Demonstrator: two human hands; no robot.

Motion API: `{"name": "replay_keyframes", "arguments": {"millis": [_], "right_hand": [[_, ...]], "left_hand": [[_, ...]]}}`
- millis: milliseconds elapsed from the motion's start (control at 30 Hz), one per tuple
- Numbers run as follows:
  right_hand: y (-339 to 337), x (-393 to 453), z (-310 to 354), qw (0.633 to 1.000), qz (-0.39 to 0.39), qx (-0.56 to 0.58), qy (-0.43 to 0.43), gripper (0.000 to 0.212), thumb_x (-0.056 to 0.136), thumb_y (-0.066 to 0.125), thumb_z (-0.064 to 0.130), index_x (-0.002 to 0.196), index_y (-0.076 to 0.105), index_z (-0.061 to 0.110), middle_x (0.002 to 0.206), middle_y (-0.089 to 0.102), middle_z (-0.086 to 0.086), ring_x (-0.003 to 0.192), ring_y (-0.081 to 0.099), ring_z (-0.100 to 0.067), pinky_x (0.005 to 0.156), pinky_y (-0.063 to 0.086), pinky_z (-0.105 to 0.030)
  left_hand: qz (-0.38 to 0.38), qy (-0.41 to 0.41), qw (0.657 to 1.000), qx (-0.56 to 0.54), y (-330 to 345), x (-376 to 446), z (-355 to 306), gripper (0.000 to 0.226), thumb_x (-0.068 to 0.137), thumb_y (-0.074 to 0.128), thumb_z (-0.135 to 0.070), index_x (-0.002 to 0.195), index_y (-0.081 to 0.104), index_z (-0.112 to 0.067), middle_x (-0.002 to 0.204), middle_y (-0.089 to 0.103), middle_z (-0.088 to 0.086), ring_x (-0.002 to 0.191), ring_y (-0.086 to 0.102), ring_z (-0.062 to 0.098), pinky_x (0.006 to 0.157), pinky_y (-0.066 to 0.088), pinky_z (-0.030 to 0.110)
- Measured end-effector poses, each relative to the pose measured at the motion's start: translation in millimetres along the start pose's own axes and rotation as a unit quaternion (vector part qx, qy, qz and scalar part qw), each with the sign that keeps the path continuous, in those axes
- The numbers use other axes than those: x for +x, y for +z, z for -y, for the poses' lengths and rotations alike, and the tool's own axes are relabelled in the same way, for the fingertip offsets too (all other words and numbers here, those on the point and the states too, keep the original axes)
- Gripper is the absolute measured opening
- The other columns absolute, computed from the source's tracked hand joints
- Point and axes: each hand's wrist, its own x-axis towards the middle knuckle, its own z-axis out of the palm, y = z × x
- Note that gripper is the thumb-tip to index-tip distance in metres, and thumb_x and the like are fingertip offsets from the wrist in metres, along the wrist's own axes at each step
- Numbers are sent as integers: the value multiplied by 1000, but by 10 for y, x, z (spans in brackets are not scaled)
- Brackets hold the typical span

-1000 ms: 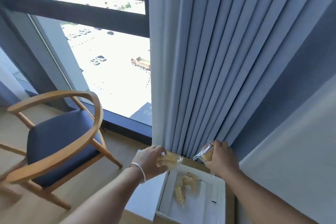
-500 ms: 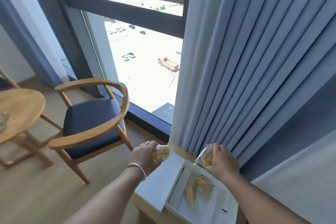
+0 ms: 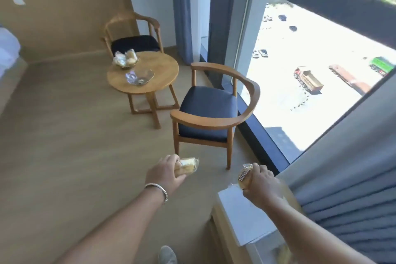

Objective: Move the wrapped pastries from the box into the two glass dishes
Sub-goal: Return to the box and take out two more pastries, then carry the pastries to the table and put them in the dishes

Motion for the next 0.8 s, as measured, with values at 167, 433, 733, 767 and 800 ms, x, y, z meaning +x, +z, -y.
{"name": "replay_keyframes", "arguments": {"millis": [167, 433, 733, 767, 800], "right_hand": [[-6, 277, 1109, 990, 1, -18, -138, 73, 69, 67, 40, 132, 33, 23, 129, 46, 0, 118, 48, -23, 93, 45, -36], [-78, 573, 2598, 963, 2, -37, -266, 74, 69, 65, 37, 134, 32, 25, 127, 45, 3, 121, 45, -21, 97, 40, -33], [-78, 967, 3714, 948, 4, -58, -313, 78, 75, 64, 35, 142, 26, 22, 134, 43, 1, 123, 45, -22, 98, 43, -33], [-69, 994, 3845, 946, 7, -59, -318, 78, 74, 63, 34, 141, 26, 22, 133, 44, 1, 123, 45, -22, 98, 43, -34], [-58, 1016, 3967, 944, 10, -61, -323, 78, 74, 63, 34, 141, 26, 22, 133, 44, 0, 122, 45, -22, 98, 43, -34]], "left_hand": [[-50, -122, 991, 16, -390, -272, 869, 41, 71, 70, -46, 105, 54, -28, 100, 60, -10, 89, 59, 21, 66, 43, 31], [-106, -223, 969, 25, -888, -397, 1933, 44, 70, 71, -44, 108, 55, -27, 102, 62, -9, 95, 57, 18, 72, 43, 30], [-129, -240, 962, 31, -1222, -125, 2754, 45, 70, 71, -47, 108, 55, -28, 102, 62, -9, 94, 57, 17, 74, 44, 30], [-127, -242, 961, 32, -1250, -96, 2849, 45, 70, 70, -47, 108, 54, -29, 102, 61, -10, 94, 57, 17, 74, 44, 29], [-126, -245, 961, 32, -1273, -68, 2943, 45, 71, 70, -48, 108, 53, -29, 103, 61, -10, 95, 57, 16, 74, 44, 29]]}}
